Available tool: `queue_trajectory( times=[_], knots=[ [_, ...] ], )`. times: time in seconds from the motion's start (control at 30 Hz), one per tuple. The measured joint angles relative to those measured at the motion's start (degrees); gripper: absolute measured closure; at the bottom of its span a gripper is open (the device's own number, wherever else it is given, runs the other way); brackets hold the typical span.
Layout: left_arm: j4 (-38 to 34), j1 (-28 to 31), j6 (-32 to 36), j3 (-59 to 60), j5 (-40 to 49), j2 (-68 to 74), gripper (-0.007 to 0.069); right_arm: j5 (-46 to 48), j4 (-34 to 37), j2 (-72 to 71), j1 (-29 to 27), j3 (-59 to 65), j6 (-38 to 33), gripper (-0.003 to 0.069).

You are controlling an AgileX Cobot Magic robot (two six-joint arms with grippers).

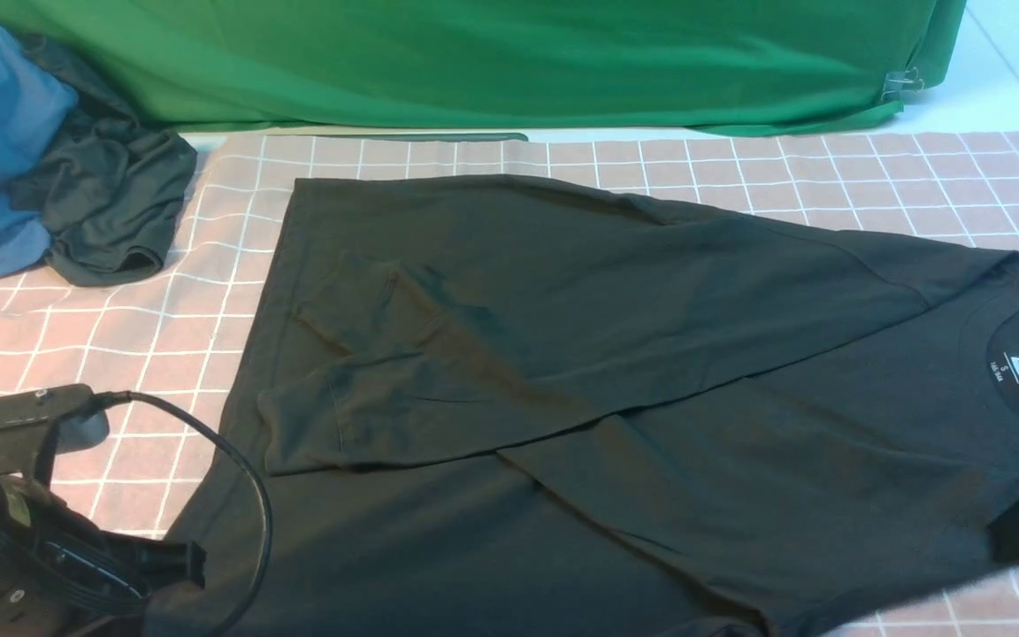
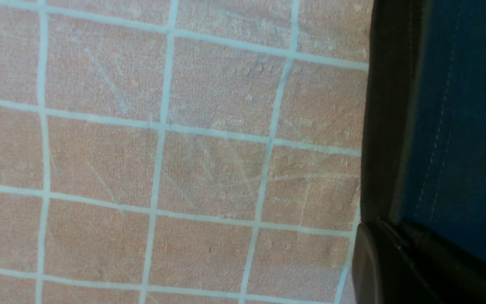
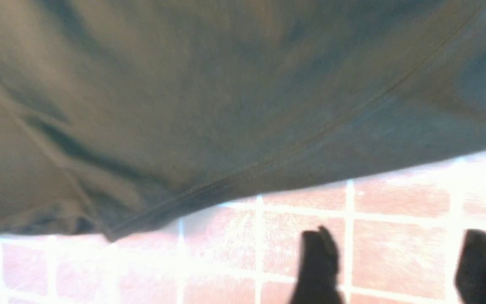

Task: Fold a long-sleeved shirt over a pink coffee tablecloth.
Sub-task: 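Grasp the near edge of the shirt at its hem and shoulder corners, then fold the black garment in half by bringing its near edge over to the far edge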

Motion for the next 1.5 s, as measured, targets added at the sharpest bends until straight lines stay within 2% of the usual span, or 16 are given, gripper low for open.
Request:
queue_trajectory(
  times=[0.07,0.23,0.63,0.73,0.8,0.83,0.93,1.0,1.2,1.5],
  knots=[
    [-0.1,0.0,0.0,0.0,-0.4,0.0,0.0599,-4.0,0.1,2.3,2.2,1.6,1.5,0.0127],
    [-0.5,0.0,0.0,0.0,-0.9,0.0,0.0599,-11.8,0.1,10.0,6.5,2.0,4.1,0.0102],
    [-1.1,0.0,-0.1,0.0,-1.3,0.0,0.0599,-16.4,0.7,16.1,7.8,0.8,5.8,0.011],
    [-1.1,0.0,-0.1,0.0,-1.3,0.0,0.0599,-18.8,0.3,16.3,8.6,0.5,5.4,0.0179],
    [-1.4,0.0,-0.1,0.0,-1.3,0.0,0.0599,-21.9,0.1,16.6,9.1,0.5,4.5,0.0274],
    [-1.5,0.0,-0.1,0.0,-1.3,0.0,0.0599,-22.6,0.2,16.7,9.1,0.5,4.3,0.0298],
    [-1.7,0.0,-0.1,0.0,-1.3,0.0,0.0599,-25.8,0.3,17.3,9.5,0.4,1.9,0.0506],
    [-1.7,0.0,-0.1,0.0,-1.3,0.0,0.0599,-26.2,0.3,17.5,9.5,0.4,0.6,0.059],
    [-1.8,0.0,-0.1,-1.2,0.5,0.0,0.0597,-22.3,0.2,15.7,9.5,-0.3,-2.0,0.0613],
    [-1.8,0.0,-1.4,-10.3,3.4,0.0,0.0597,-14.0,0.1,3.4,9.6,-2.7,-2.4,0.0613]
  ],
)
